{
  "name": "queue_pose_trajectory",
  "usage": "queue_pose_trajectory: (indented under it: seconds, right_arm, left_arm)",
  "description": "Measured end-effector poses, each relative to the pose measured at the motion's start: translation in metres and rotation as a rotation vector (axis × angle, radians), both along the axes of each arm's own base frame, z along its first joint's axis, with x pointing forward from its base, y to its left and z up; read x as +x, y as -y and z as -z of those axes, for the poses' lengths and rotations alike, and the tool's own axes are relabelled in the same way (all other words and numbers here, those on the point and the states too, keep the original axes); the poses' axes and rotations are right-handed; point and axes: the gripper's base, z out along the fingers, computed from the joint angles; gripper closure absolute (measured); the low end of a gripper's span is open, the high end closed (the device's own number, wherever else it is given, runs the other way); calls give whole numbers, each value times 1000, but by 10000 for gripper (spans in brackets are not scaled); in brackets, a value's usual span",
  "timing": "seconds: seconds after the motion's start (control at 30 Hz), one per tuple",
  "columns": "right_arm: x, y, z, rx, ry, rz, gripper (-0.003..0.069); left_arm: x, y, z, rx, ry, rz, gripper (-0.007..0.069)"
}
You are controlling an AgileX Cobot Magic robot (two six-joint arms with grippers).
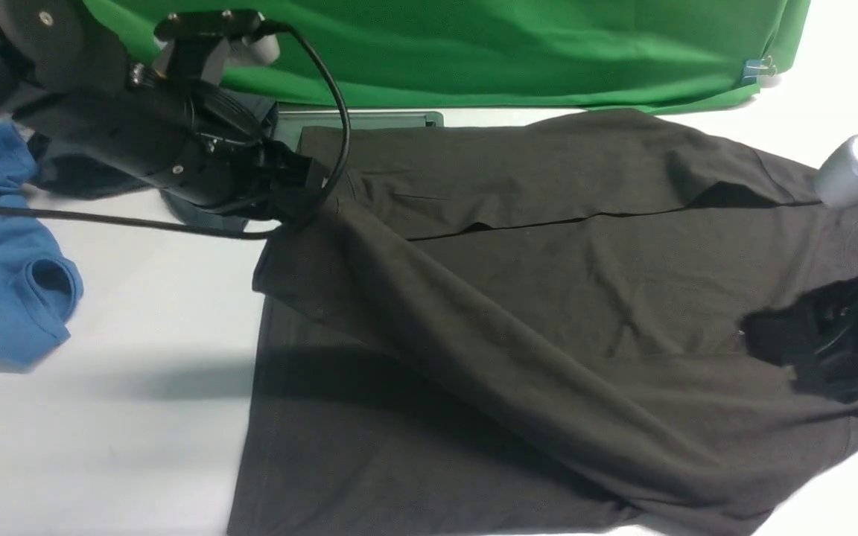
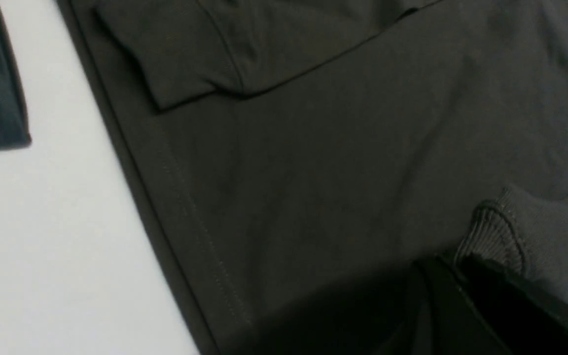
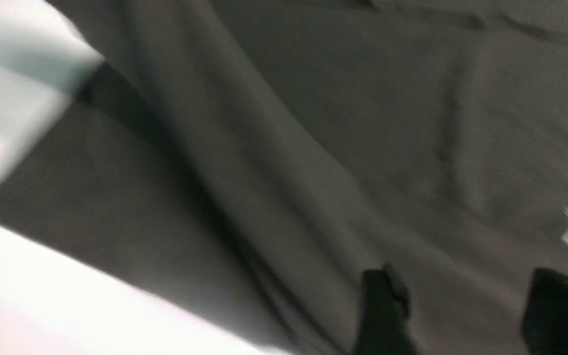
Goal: Fold a long-sleeved shirt on a white desktop.
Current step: 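Fold the left side of the black T-shirt inward over its body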
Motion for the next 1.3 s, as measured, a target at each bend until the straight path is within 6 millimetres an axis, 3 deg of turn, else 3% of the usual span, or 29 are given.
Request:
queue_pose_trajectory:
  seconds: [0.17,0.33,0.47,0.6,0.7,0.87,1.07,1.3]
  right_arm:
    - [31,10,0,-152,-78,-30,183]
    - [59,-5,16,-309,33,-313,185]
    - [78,-24,33,-309,37,-377,185]
    - [96,-36,68,-357,-131,-454,185]
    - [108,-41,79,-390,-247,-492,185]
    - [128,-49,76,-421,-266,-557,185]
    - [146,-53,70,-503,-63,-724,185]
    - [159,-40,81,-484,-93,-649,185]
  left_arm:
    - [-9,1,3,8,-97,42,576]
    - [-17,-3,8,58,-208,34,576]
    - [-19,-11,12,121,-249,-31,576]
    - [-23,-19,23,191,-296,-99,576]
    - [-29,-22,35,216,-332,-108,576]
    - [-32,-23,52,219,-320,-125,576]
    - [-27,-23,56,202,-238,-146,576]
    - [-19,-22,52,187,-163,-161,576]
